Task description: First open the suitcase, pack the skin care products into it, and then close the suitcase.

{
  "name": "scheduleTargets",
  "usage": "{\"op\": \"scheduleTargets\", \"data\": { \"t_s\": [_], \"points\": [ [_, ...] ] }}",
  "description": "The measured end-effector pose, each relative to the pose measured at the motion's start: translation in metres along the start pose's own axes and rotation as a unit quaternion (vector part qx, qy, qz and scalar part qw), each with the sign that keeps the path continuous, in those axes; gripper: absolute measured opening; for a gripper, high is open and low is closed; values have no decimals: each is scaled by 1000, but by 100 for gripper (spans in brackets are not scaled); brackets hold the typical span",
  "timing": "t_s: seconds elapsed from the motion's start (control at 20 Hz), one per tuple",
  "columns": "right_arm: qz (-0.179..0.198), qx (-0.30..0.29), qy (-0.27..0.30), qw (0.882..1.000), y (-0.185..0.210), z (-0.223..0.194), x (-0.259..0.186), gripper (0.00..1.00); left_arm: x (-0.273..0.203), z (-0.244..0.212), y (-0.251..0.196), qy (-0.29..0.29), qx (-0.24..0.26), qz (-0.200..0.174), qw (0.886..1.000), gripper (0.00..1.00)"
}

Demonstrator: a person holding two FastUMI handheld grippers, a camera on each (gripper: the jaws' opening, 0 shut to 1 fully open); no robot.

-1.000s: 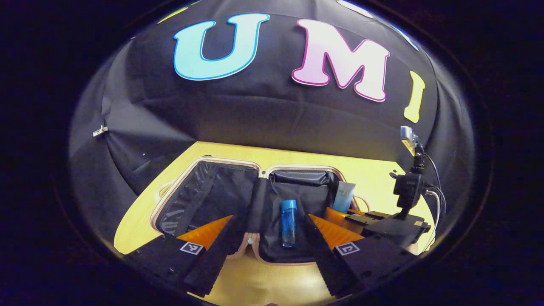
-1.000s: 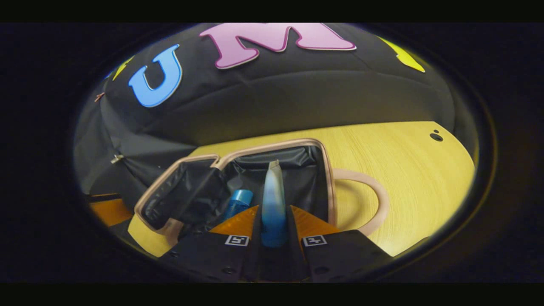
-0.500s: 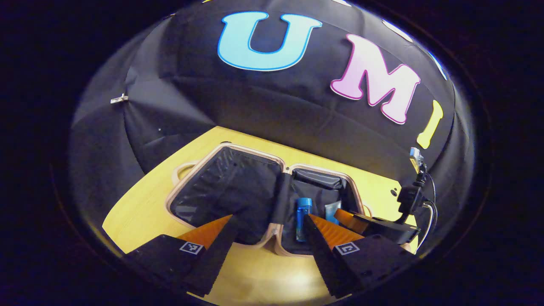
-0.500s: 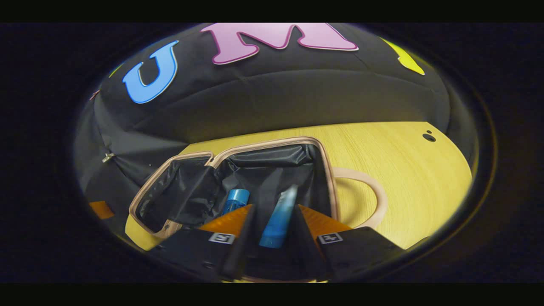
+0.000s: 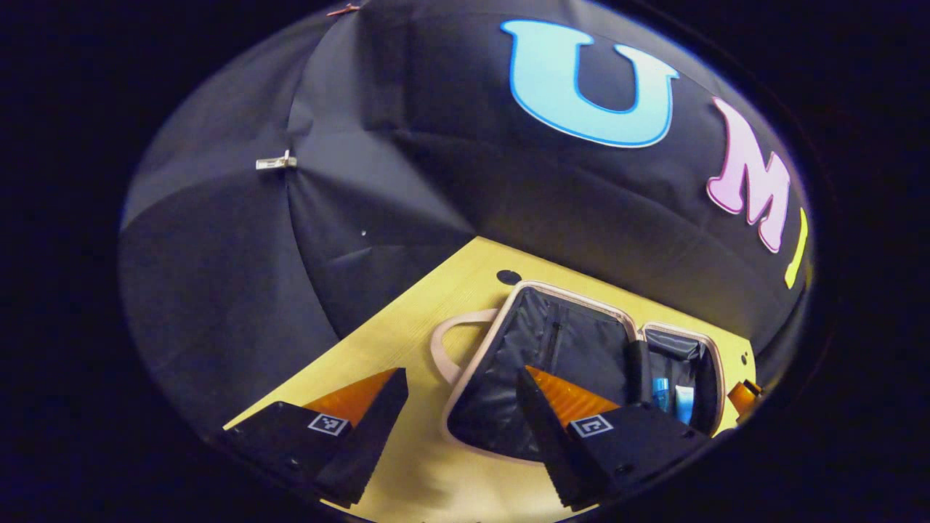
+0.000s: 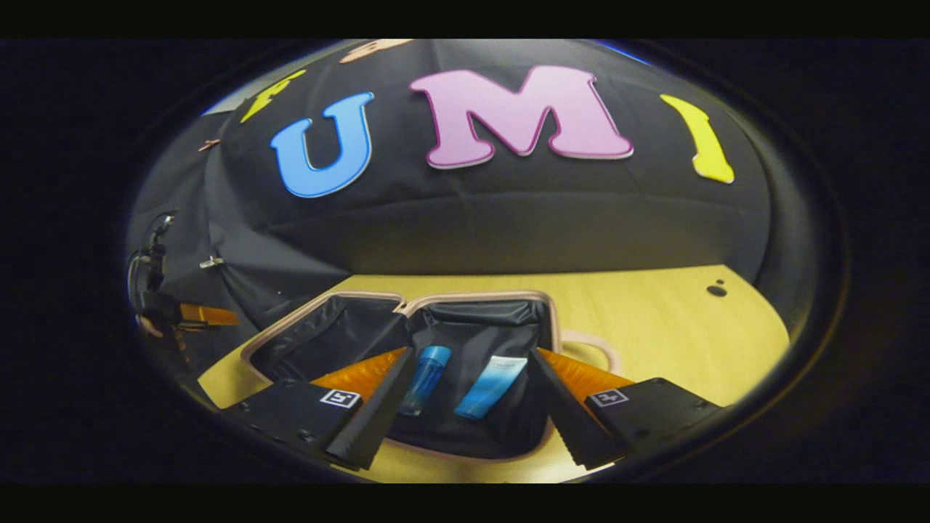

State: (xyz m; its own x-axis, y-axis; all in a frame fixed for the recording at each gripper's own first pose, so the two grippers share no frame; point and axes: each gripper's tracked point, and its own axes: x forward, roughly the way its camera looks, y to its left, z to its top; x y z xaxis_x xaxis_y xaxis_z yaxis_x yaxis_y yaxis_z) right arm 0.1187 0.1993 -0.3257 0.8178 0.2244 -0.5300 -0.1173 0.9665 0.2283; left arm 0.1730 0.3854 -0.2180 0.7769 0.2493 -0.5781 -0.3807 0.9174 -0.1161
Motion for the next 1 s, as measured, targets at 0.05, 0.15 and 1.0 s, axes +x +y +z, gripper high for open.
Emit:
{"op": "scheduleTargets", "data": {
  "t_s": [0.05, 0.15, 1.0],
  "points": [
    [-7, -11, -12, 1000, -6, 0, -12, 98, 11, 1, 6, 12, -23, -14, 1000, 89],
    [-21, -28, -29, 999, -18, -4, -33, 97, 46, -6, 18, 39, -46, -23, 998, 94],
    [-95, -56, -39, 993, -72, 3, -56, 97, 139, -6, 26, 131, -181, -81, 971, 15]
  ]
}}
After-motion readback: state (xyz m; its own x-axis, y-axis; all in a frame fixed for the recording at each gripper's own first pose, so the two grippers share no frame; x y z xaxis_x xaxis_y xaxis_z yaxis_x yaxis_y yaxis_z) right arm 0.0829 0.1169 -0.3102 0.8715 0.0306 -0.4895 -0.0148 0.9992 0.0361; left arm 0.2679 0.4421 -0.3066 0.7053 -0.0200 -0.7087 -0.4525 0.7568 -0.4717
